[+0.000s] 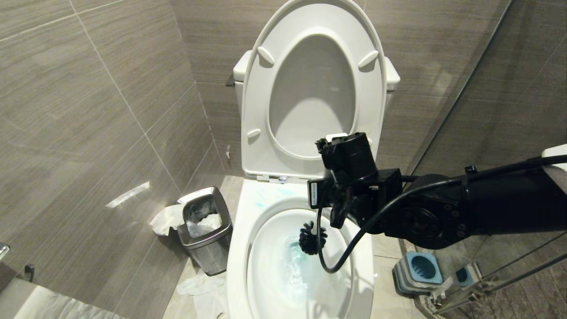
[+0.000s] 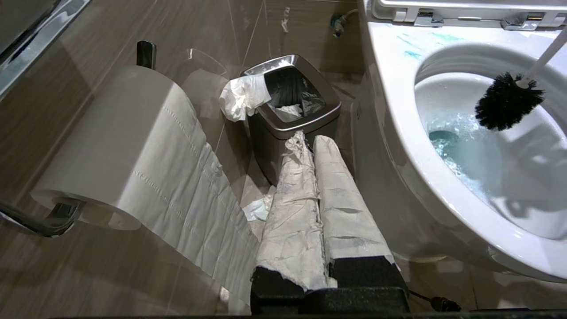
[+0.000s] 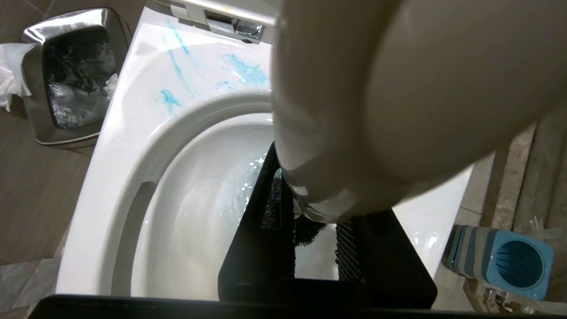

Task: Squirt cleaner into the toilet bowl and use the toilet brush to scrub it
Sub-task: Scrub the toilet bowl

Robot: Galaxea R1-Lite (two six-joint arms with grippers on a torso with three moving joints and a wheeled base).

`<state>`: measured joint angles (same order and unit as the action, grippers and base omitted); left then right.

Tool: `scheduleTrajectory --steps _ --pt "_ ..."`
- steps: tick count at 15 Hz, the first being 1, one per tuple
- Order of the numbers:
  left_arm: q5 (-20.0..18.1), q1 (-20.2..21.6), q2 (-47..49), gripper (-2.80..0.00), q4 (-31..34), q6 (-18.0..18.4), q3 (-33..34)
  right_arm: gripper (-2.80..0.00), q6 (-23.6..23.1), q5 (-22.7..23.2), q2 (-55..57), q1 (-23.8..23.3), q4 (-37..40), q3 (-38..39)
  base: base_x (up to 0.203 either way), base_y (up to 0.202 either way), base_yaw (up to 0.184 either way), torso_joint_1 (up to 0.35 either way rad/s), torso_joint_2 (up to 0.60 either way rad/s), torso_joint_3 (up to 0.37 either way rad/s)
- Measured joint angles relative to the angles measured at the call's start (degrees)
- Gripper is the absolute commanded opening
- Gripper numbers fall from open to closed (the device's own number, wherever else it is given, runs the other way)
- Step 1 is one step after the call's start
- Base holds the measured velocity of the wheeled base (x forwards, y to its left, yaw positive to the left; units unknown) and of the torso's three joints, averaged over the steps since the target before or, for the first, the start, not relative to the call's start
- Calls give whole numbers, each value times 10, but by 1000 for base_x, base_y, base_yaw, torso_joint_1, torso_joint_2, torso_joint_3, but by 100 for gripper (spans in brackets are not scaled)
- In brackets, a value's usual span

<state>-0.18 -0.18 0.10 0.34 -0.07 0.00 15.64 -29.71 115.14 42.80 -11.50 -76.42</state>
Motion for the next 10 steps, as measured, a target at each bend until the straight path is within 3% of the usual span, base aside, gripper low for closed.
scheduleTrajectory --steps 10 --pt "0 0 0 -280 0 0 0 -280 5 -29 198 6 -12 -153 0 0 0 0 0 0"
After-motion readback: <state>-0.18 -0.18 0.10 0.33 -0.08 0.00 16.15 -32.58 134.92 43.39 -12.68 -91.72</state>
